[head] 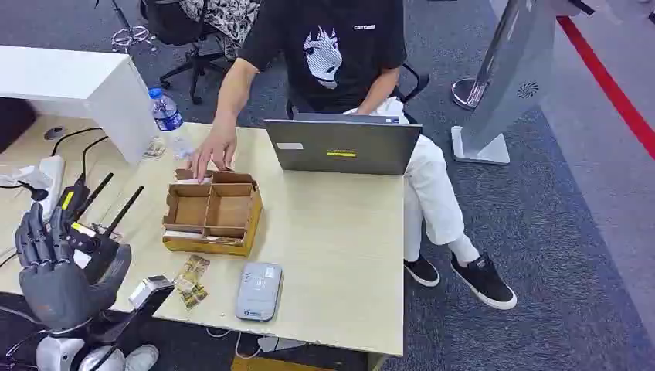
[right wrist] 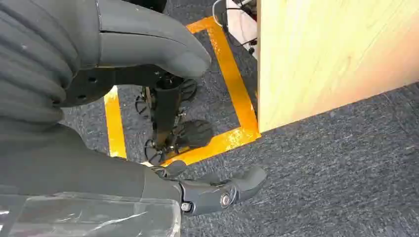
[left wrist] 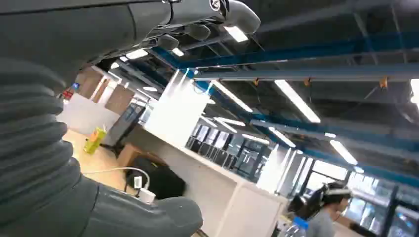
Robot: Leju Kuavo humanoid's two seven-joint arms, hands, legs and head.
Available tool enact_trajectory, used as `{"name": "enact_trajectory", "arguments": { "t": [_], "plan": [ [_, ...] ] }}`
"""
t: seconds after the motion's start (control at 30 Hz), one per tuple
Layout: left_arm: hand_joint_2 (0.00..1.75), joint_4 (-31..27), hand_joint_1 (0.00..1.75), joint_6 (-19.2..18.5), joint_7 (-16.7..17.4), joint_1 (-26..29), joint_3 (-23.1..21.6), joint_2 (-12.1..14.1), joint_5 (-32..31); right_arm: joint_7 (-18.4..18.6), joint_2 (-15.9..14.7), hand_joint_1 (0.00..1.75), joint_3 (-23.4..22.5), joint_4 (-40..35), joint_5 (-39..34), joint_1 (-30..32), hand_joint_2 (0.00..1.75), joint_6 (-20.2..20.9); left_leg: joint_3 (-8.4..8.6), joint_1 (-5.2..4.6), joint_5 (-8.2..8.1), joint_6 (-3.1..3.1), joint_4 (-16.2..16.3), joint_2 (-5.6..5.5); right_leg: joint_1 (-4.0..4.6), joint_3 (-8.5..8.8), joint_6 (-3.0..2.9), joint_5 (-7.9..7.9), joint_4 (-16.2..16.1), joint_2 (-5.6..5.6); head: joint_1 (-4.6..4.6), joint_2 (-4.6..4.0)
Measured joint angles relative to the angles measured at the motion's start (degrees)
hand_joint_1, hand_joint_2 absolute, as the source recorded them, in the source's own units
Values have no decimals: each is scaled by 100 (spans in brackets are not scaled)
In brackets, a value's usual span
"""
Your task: Pass the card to the sensor for recognition and then transmit it.
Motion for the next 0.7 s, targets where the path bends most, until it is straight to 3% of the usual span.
{"name": "enact_trajectory", "arguments": {
  "t": [0.4,0.7],
  "plan": [
    [175,695,0,111,409,-305,2,299,-684,74,48,0,-41,0,201,-35,175,-48,-2,-2,3,4,0,0,-1,-4,2,4,0,0,0,0],
    [175,1390,0,15,656,-888,-48,636,-1027,173,63,0,-42,-7,383,-129,175,-72,-9,0,18,-2,0,0,0,-12,-3,16,1,0,0,0]
  ]
}}
